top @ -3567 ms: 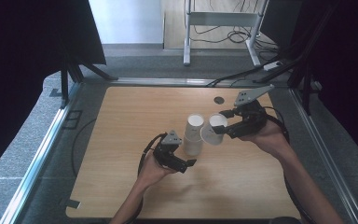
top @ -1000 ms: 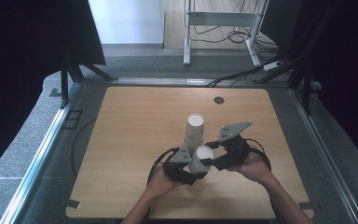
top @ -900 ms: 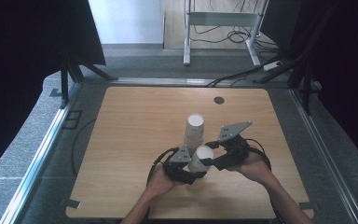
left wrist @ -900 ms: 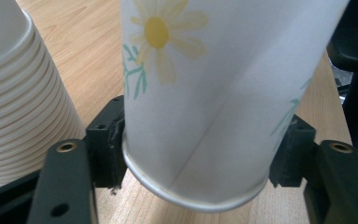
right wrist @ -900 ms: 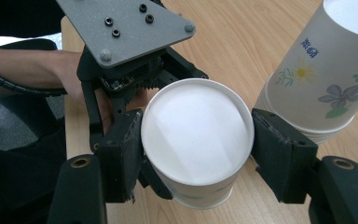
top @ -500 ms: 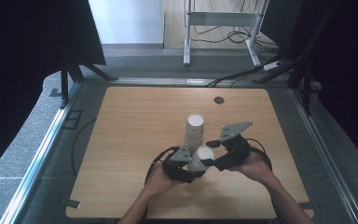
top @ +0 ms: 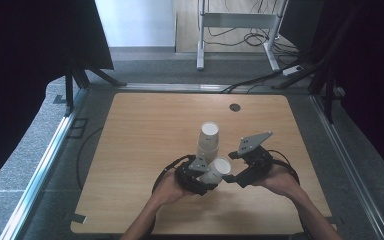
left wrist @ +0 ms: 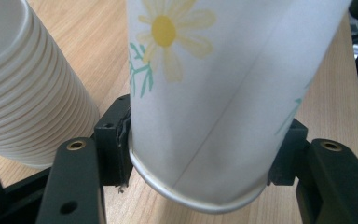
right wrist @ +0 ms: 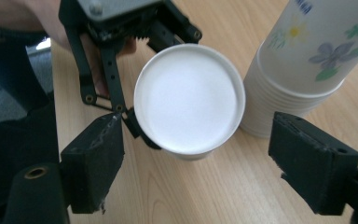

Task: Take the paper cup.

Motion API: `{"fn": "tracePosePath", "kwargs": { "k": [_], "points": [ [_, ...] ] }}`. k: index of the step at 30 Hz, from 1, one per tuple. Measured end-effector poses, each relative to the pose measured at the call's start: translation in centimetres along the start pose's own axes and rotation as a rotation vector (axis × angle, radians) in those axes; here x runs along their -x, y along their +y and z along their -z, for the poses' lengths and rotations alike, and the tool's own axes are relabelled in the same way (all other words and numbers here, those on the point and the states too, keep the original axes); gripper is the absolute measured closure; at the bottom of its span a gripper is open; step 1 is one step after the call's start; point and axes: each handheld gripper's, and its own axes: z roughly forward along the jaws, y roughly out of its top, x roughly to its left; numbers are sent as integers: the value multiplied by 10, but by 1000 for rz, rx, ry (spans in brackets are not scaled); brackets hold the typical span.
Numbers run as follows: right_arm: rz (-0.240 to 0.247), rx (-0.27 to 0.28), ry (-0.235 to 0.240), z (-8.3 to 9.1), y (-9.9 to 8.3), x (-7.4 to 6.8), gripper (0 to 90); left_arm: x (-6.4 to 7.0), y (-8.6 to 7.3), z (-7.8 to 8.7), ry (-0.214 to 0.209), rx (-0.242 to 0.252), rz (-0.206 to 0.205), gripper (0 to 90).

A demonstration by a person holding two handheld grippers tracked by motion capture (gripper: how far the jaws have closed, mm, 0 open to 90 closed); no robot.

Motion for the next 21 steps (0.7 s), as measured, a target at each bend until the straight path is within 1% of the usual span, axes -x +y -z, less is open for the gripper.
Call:
{"fn": "tracePosePath", "kwargs": {
  "k": [4, 7, 8, 11, 12, 13, 16, 18, 19, 21],
  "points": [
    [10, -41, 6, -4, -1, -1, 164, 1, 4, -1, -3, -43, -21, 382],
    [7, -73, 3, -7, 0, 0, 167, 2, 6, -3, -5, -72, -38, 380],
    [7, -80, 9, -8, 0, 0, 168, 2, 6, -3, -9, -82, -45, 379],
    [9, -102, 16, -12, 1, -1, 169, 3, 8, -4, -11, -95, -47, 378],
    [7, -111, 17, -13, 1, -1, 168, 3, 9, -4, -15, -119, -64, 378],
    [7, -121, 19, -15, 1, -1, 169, 4, 10, -5, -13, -113, -57, 377],
    [7, -136, 25, -19, 2, -1, 168, 4, 11, -6, -15, -116, -63, 377],
    [11, -143, 31, -21, 2, 0, 166, 4, 13, -5, -18, -136, -82, 377],
    [11, -152, 32, -22, 2, -1, 166, 5, 14, -6, -16, -129, -74, 377],
    [13, -162, 32, -25, 3, -1, 169, 5, 15, -6, -19, -146, -90, 377]
  ]
}}
